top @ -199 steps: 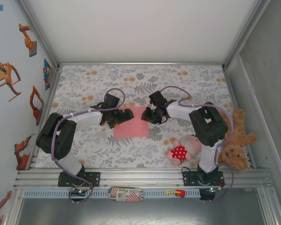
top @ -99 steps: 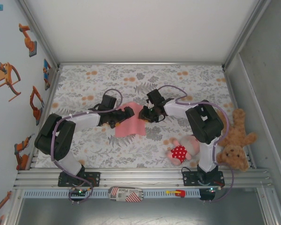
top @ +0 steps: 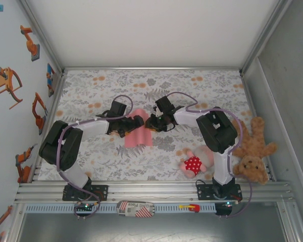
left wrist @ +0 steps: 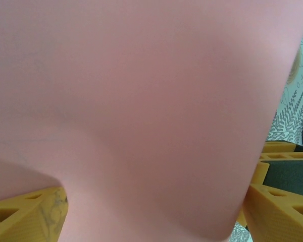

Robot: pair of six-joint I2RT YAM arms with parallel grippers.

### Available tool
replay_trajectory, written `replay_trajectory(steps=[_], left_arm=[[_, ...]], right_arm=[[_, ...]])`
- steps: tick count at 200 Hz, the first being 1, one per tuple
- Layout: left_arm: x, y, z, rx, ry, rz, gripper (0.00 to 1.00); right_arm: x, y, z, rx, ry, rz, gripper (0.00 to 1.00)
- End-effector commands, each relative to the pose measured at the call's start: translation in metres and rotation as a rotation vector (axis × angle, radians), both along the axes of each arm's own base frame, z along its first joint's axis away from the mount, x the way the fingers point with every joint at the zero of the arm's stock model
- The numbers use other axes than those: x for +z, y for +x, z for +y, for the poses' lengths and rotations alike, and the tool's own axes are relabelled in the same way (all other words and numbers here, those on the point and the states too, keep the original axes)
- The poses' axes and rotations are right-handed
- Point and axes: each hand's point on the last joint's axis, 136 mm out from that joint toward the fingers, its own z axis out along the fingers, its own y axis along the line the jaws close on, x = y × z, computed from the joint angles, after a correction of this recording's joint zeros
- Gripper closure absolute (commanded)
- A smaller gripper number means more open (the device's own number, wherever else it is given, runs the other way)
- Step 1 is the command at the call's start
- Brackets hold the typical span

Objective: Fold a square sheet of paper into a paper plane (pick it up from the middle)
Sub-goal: First fold in half a square sheet of paper at the center of the table.

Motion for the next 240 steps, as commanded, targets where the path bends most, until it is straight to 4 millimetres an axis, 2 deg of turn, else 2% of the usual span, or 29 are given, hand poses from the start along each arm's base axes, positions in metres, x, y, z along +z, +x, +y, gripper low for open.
replay_trajectory(steps=[1,23,45,75,106,120,142,180,205,223,240], left_arm=[[-0.024,-0.019,0.014,-0.030,0.089,0.097,0.09],[-0.028,-0.020,0.019,-0.026,0.127,0.114,0.12],[-0.028,-0.019,0.022,-0.021,0.143,0.108,0.22],[-0.023,-0.016,0.026,-0.016,0.155,0.088,0.35],[-0.004,-0.008,0.026,-0.028,0.131,0.017,0.51],[0.009,-0.004,0.023,-0.042,0.096,-0.022,0.60],[0.033,0.002,0.018,-0.059,0.022,-0.082,0.66],[0.097,0.008,-0.001,-0.117,-0.217,-0.188,0.68],[0.139,0.010,-0.011,-0.157,-0.364,-0.227,0.68],[0.163,0.012,-0.016,-0.179,-0.453,-0.251,0.69],[0.177,0.013,-0.018,-0.195,-0.504,-0.260,0.69]], right_arm=[[-0.028,-0.018,-0.008,0.005,-0.078,0.082,0.72],[-0.027,-0.019,-0.009,0.004,-0.079,0.079,0.72],[-0.020,-0.015,-0.012,-0.003,-0.085,0.049,0.72],[0.006,-0.002,-0.018,-0.027,-0.079,-0.047,0.71],[0.035,0.013,-0.029,-0.077,-0.037,-0.148,0.68],[0.047,0.019,-0.034,-0.099,-0.002,-0.187,0.66],[0.065,0.027,-0.040,-0.117,0.066,-0.233,0.61],[0.112,0.035,-0.035,-0.053,0.269,-0.299,0.46],[0.148,0.035,-0.024,0.001,0.422,-0.346,0.30],[0.168,0.033,-0.016,0.027,0.509,-0.359,0.23],[0.182,0.031,-0.009,0.055,0.586,-0.353,0.20]])
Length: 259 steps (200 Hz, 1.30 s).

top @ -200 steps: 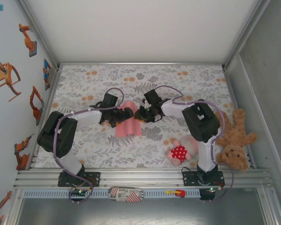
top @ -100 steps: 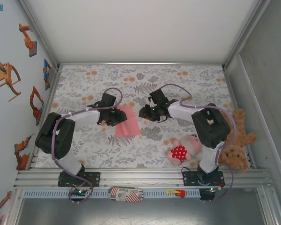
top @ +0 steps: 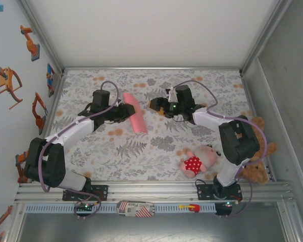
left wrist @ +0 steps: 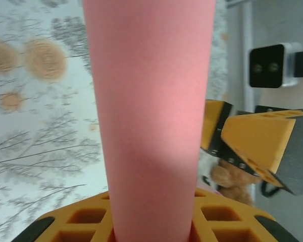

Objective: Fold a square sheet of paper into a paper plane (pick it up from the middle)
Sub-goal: First fold in half a square sheet of paper at the center of the table.

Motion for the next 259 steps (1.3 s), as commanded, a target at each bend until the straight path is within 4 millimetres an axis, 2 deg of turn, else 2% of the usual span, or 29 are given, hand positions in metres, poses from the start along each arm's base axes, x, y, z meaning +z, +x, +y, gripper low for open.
replay_trajectory(steps=[1,25,69,94,122,153,181,221,259], left_arm=[[0.048,-0.002,-0.014,-0.087,-0.158,-0.054,0.69],[0.057,0.000,-0.016,-0.105,-0.214,-0.061,0.69],[0.059,0.005,-0.019,-0.124,-0.277,-0.049,0.70],[0.053,0.007,-0.020,-0.127,-0.276,-0.039,0.70],[0.041,0.007,-0.019,-0.128,-0.249,-0.007,0.71],[0.023,0.005,-0.011,-0.116,-0.176,0.025,0.72],[0.010,0.003,-0.004,-0.108,-0.131,0.055,0.72],[0.006,0.002,-0.001,-0.105,-0.120,0.062,0.72],[0.003,0.004,0.001,-0.091,-0.117,0.072,0.72]], right_arm=[[0.049,-0.011,0.016,0.107,0.176,-0.070,0.20],[0.050,-0.011,0.021,0.128,0.221,-0.047,0.19],[0.040,-0.012,0.026,0.155,0.235,-0.001,0.17],[0.032,-0.016,0.028,0.163,0.229,0.025,0.17],[0.040,-0.022,0.032,0.202,0.249,0.020,0.19],[0.051,-0.026,0.029,0.208,0.249,-0.014,0.31],[0.044,-0.025,0.023,0.190,0.196,-0.017,0.41],[0.039,-0.027,0.021,0.187,0.167,-0.008,0.54],[0.029,-0.029,0.018,0.176,0.136,0.014,0.73]])
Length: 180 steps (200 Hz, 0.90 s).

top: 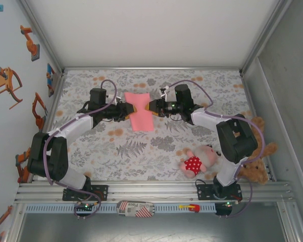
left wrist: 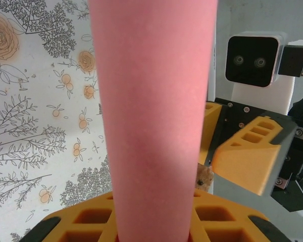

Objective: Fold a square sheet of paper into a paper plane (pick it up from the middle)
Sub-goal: First fold in half a square sheet of paper at the center of the table.

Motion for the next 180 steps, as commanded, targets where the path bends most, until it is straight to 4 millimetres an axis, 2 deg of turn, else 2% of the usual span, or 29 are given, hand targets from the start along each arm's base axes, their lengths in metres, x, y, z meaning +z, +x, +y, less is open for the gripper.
replay_trajectory(steps=[1,38,52,61,80,92,113,138,153,167,180], left_arm=[[0.003,0.006,0.002,0.000,0.007,-0.019,0.72],[-0.003,0.008,0.003,0.022,0.012,-0.004,0.67],[-0.007,0.008,0.008,0.044,0.039,0.005,0.55],[-0.009,0.008,0.013,0.063,0.067,0.006,0.41],[-0.015,0.010,0.031,0.134,0.149,-0.014,0.20],[-0.018,0.011,0.048,0.199,0.204,-0.033,0.12],[-0.022,0.013,0.081,0.324,0.321,-0.069,0.01],[-0.019,0.010,0.107,0.428,0.410,-0.126,0.04],[-0.019,0.006,0.113,0.453,0.428,-0.142,0.04],[-0.020,0.003,0.115,0.460,0.426,-0.143,0.04],[-0.023,0.000,0.113,0.454,0.411,-0.136,0.04]], right_arm=[[0.008,-0.002,-0.004,-0.004,-0.015,-0.030,0.74],[0.012,0.000,-0.008,-0.037,-0.040,-0.046,1.00],[0.016,0.002,-0.013,-0.056,-0.062,-0.065,1.00],[0.020,0.004,-0.018,-0.074,-0.073,-0.086,1.00],[0.019,0.011,-0.038,-0.132,-0.146,-0.082,1.00],[0.015,0.015,-0.055,-0.163,-0.200,-0.069,1.00],[0.021,0.016,-0.077,-0.194,-0.297,-0.089,1.00],[0.025,0.011,-0.095,-0.203,-0.458,-0.093,1.00],[0.027,0.010,-0.101,-0.213,-0.513,-0.073,1.00],[0.026,0.010,-0.098,-0.213,-0.547,-0.053,1.00],[0.022,0.011,-0.087,-0.198,-0.569,-0.037,1.00]])
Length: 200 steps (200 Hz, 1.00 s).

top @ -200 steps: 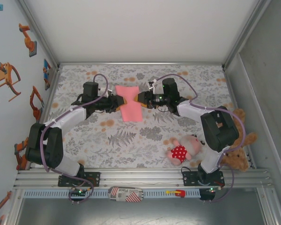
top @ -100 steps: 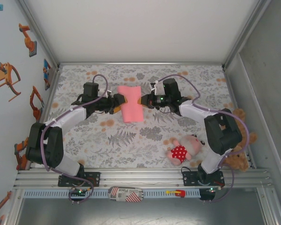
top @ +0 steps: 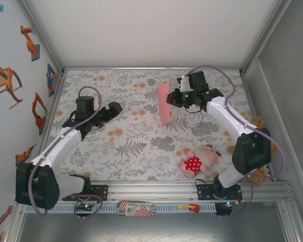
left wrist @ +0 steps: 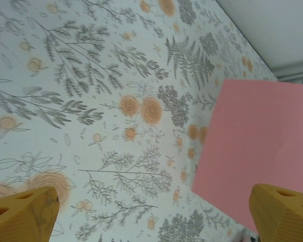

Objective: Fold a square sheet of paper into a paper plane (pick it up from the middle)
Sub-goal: First fold in half a square sheet of paper at the center of the table.

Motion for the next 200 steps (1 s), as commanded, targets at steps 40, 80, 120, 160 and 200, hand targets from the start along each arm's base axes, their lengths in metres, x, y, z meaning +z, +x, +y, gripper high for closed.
replay_trajectory(steps=[40,80,120,160,200], left_arm=[[-0.025,-0.011,0.001,0.003,-0.010,0.047,0.04],[-0.035,-0.016,-0.013,-0.050,-0.061,0.095,0.03],[-0.052,-0.018,-0.036,-0.113,-0.065,0.153,0.00],[-0.070,-0.014,-0.079,-0.208,-0.023,0.206,0.13],[-0.083,-0.007,-0.108,-0.251,-0.001,0.241,0.18]], right_arm=[[-0.047,-0.011,0.060,0.061,-0.094,0.164,1.00],[-0.069,0.003,0.106,0.069,0.101,0.231,1.00],[-0.107,0.000,0.101,0.062,0.062,0.282,1.00],[-0.142,-0.005,0.083,0.025,-0.013,0.308,1.00],[-0.156,-0.006,0.063,-0.007,-0.067,0.282,1.00]])
